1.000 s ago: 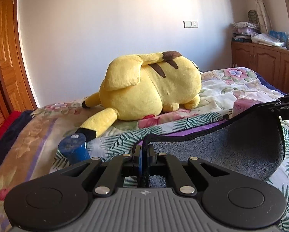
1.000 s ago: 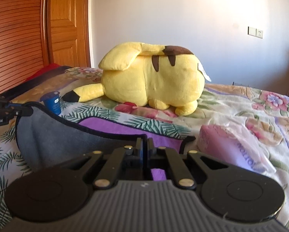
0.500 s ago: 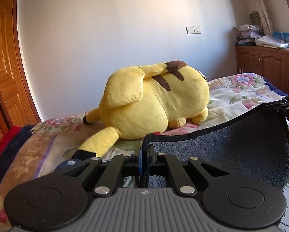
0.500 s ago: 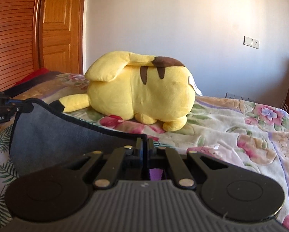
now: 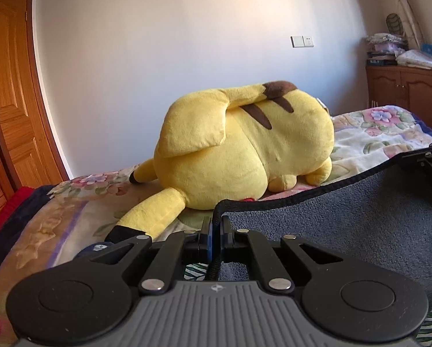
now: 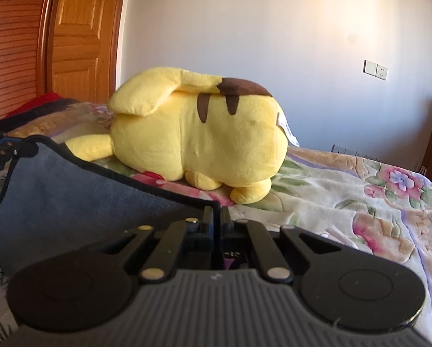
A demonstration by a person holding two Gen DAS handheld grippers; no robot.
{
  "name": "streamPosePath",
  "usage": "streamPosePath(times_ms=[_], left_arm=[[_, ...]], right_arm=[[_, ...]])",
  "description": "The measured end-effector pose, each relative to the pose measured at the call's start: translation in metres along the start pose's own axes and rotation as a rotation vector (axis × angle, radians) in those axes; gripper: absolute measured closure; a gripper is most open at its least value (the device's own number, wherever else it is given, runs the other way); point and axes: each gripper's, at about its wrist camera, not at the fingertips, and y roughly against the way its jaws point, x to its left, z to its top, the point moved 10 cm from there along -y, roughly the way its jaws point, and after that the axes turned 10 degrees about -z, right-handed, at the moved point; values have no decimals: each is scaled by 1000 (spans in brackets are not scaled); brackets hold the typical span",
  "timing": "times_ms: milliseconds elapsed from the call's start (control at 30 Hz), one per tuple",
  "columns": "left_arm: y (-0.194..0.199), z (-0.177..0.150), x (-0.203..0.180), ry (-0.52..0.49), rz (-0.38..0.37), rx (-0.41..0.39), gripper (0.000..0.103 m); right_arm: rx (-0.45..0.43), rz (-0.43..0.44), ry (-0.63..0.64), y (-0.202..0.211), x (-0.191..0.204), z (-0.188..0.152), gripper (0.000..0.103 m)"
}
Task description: Fold towel
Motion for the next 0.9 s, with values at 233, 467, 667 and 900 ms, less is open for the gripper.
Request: streamPosePath(times_ms=[233,467,667,900], left_arm=[[-27,-17,-2,-11,8,36,98],[-46,-30,4,-11,15,68,98],[-53,-34,0,-1,5,68,97],[-60,-39,-1,-2,7,92,86]], right_arm=[[3,4,34,-21,4,-13,99],[32,12,25,-41,5,-34,99],[56,11,28,-50,7,-45,99],[72,-1,39,-57,9,-50,98]])
